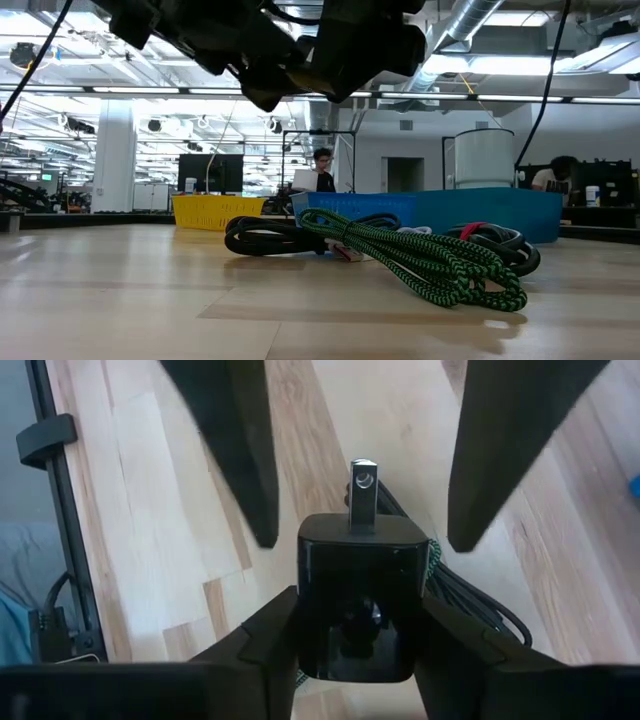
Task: Pick and place items into bin
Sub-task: Put the black charger adapter into the yellow bin
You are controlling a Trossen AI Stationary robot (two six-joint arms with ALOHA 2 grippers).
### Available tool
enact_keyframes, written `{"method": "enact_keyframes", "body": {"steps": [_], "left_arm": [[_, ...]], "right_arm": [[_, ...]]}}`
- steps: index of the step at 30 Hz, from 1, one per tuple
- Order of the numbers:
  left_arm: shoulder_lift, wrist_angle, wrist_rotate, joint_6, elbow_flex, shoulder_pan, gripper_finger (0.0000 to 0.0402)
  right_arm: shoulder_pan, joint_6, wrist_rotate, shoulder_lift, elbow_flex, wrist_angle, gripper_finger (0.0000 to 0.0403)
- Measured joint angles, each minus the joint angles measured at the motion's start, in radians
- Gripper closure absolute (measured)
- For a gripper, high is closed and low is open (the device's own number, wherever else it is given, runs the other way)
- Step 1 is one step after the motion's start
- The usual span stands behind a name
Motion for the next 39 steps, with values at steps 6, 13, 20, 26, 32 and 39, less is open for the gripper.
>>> {"method": "enact_keyframes", "body": {"steps": [6, 13, 20, 26, 32, 39], "left_arm": [[0.000, -0.042, -0.010, 0.009, 0.000, 0.000, 0.0156], [-0.062, -0.086, -0.016, 0.026, 0.000, 0.000, 0.0156], [-0.100, -0.088, -0.021, 0.028, 0.000, 0.000, 0.0158], [-0.095, -0.061, -0.024, 0.028, -0.007, 0.000, 0.0179], [-0.095, -0.064, -0.024, 0.027, -0.008, 0.000, 0.0205], [-0.094, -0.085, -0.050, 0.019, -0.008, 0.000, 0.0211]], "right_arm": [[0.001, -0.002, 0.000, 0.000, 0.000, 0.000, 0.0254], [0.001, -0.003, 0.000, 0.000, 0.000, 0.000, 0.0257], [0.001, -0.004, 0.000, 0.000, 0.000, 0.000, 0.0251], [0.001, -0.009, 0.000, 0.000, 0.000, 0.000, 0.0257], [0.001, -0.011, 0.000, 0.000, 0.000, 0.000, 0.0254], [0.001, -0.011, 0.000, 0.000, 0.000, 0.000, 0.0257]]}}
